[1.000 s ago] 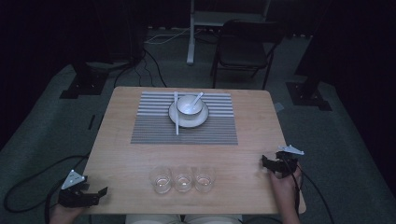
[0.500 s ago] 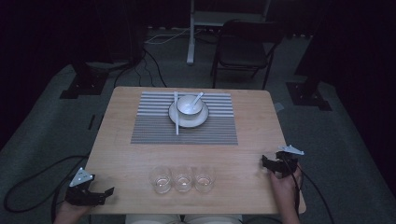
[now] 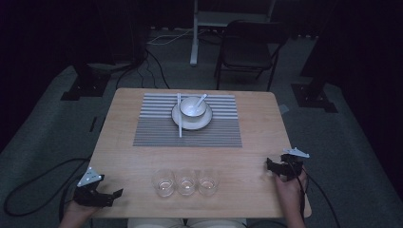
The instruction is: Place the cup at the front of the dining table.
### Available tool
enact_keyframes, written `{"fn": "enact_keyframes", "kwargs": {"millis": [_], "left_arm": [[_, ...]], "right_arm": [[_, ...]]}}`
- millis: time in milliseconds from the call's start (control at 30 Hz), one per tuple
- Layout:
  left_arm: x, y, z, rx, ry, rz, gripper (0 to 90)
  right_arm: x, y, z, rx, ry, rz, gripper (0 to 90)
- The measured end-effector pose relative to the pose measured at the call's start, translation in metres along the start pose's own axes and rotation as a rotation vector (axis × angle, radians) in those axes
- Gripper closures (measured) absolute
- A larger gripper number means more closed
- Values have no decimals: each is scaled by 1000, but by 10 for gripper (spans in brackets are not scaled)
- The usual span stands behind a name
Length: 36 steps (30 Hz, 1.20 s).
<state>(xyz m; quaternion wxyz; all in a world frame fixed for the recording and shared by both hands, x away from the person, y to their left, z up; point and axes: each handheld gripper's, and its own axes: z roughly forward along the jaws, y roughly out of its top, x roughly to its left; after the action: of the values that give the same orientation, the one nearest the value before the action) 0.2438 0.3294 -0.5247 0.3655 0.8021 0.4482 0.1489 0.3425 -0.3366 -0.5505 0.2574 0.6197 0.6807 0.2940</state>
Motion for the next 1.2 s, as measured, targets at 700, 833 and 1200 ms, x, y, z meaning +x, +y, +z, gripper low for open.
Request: {"fn": "enact_keyframes", "kwargs": {"millis": [700, 833, 1200], "left_arm": [[-21, 33, 6, -22, -92, 85, 0], [-27, 42, 6, -34, -109, 109, 0], [-41, 63, -1, -73, -171, 169, 0]], "right_arm": [[0, 0, 0, 0, 0, 0, 114], [0, 0, 0, 0, 0, 0, 114], [0, 0, 0, 0, 0, 0, 114]]}}
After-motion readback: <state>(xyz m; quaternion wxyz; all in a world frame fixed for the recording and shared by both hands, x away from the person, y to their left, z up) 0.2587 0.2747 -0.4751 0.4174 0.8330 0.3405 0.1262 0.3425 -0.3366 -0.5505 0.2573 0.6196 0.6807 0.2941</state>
